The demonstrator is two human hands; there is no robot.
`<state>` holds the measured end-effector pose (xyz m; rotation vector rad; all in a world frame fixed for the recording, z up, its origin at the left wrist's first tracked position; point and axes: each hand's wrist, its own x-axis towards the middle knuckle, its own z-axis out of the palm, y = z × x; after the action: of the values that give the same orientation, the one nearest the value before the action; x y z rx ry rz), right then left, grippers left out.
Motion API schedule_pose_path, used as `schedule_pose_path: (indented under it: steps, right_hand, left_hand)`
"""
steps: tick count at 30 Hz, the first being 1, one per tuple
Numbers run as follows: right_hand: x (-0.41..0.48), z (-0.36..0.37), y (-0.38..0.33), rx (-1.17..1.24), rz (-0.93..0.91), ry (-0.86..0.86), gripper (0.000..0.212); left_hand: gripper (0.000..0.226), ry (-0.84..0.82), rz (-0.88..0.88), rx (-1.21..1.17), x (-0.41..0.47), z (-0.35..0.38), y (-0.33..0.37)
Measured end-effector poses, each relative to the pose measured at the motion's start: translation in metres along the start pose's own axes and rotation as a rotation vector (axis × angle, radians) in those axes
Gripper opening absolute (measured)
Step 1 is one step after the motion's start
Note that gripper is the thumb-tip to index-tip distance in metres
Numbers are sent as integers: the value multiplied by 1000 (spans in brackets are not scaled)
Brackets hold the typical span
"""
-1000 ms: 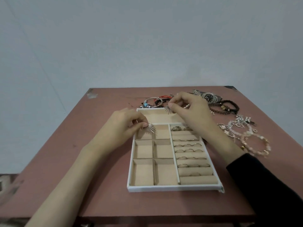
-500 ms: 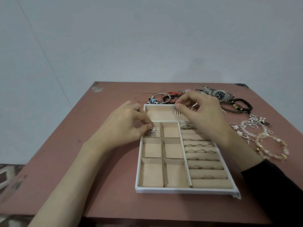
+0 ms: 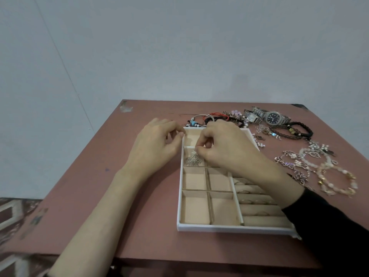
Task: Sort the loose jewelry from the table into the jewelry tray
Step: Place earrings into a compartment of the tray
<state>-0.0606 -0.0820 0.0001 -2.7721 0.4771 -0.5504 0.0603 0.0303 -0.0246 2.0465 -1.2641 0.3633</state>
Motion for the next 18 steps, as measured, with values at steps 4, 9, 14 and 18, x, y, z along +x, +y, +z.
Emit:
schedule_pose_path:
  steps: [4, 9, 14, 18]
  right_hand:
    - [0, 3, -6, -62, 54, -48, 20]
    - [0, 5, -11, -119, 66, -41, 13]
    - [-1, 6, -7, -151, 36, -34, 14]
    - [-1, 4, -5, -124, 23, -56, 10]
  left_hand:
    - [13, -10, 18, -14, 0, 1, -1]
    - [23, -19, 22, -19, 2, 0, -2]
    - [22, -23, 16, -5, 2, 1, -2]
    - [22, -29, 6, -3, 2, 0, -1]
